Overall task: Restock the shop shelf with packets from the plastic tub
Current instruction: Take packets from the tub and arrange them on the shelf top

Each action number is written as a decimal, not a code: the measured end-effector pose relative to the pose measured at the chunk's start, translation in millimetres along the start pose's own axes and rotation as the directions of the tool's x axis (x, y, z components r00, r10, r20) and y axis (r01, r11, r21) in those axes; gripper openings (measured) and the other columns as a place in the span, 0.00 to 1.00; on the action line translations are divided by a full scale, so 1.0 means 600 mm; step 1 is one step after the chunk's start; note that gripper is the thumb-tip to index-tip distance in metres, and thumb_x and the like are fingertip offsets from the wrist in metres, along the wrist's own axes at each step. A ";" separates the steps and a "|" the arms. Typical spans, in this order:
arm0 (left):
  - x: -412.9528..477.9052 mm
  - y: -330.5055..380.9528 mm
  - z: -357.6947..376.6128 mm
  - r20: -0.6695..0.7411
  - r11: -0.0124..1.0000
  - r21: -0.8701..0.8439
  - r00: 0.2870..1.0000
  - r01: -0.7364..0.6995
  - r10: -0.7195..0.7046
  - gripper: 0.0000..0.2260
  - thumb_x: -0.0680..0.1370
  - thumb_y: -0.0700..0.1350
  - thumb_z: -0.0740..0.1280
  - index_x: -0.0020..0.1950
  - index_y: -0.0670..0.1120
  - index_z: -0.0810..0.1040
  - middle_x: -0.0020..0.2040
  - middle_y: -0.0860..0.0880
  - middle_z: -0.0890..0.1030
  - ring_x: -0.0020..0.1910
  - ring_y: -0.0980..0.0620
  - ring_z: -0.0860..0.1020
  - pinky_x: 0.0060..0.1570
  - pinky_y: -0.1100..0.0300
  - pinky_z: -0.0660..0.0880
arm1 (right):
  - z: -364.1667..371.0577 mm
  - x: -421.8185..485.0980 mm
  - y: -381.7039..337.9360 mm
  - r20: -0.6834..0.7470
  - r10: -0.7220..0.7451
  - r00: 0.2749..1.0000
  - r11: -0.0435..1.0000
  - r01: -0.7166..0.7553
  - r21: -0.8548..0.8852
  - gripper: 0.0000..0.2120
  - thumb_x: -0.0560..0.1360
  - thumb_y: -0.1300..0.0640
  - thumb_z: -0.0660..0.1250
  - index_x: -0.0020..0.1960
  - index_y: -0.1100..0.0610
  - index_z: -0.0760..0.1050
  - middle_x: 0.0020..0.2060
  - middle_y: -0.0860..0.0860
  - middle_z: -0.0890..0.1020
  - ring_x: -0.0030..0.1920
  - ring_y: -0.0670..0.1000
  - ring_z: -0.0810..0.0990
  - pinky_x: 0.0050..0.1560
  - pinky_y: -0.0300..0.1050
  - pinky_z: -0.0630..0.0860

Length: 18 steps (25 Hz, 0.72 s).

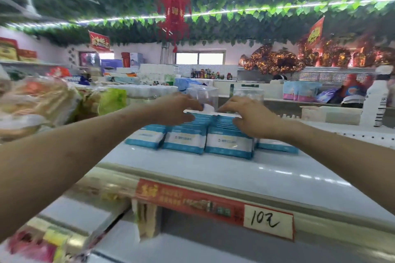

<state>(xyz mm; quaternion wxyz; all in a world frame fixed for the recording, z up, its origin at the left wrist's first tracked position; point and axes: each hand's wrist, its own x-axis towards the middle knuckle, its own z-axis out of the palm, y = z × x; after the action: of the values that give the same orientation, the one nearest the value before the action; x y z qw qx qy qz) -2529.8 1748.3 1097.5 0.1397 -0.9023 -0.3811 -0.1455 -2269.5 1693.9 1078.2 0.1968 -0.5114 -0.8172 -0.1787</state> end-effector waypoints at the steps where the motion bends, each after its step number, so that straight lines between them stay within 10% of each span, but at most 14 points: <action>1: -0.045 -0.035 -0.012 -0.007 0.998 0.012 0.998 0.062 -0.062 0.18 0.82 0.50 0.67 0.73 0.57 0.76 0.72 0.52 0.76 0.69 0.47 0.72 0.69 0.50 0.69 | 0.017 0.031 -0.039 -0.001 -0.044 0.999 0.999 0.044 0.023 0.24 0.76 0.62 0.65 0.69 0.45 0.75 0.64 0.48 0.77 0.65 0.52 0.74 0.67 0.57 0.71; 10: -0.584 -0.274 -0.076 0.031 0.821 0.106 0.823 0.562 -0.567 0.17 0.82 0.50 0.67 0.72 0.54 0.76 0.59 0.53 0.79 0.59 0.49 0.78 0.56 0.54 0.75 | 0.185 0.235 -0.549 0.006 -0.479 0.878 0.825 0.448 0.345 0.23 0.74 0.56 0.65 0.70 0.49 0.75 0.62 0.51 0.79 0.62 0.54 0.77 0.64 0.55 0.73; 18: -1.027 -0.228 0.065 0.143 0.486 0.076 0.472 0.871 -0.870 0.16 0.80 0.50 0.65 0.68 0.53 0.77 0.59 0.48 0.81 0.55 0.45 0.80 0.55 0.48 0.78 | 0.423 0.127 -0.902 0.114 -0.750 0.651 0.560 0.534 0.633 0.23 0.77 0.59 0.68 0.72 0.50 0.73 0.65 0.52 0.76 0.64 0.54 0.76 0.64 0.47 0.71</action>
<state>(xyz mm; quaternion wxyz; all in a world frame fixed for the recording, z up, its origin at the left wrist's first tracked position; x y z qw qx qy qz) -3034.4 1455.6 853.6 0.0117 -0.5933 -0.7954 -0.1236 -2825.9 1653.9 849.4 0.0943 -0.1147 -0.9836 0.1028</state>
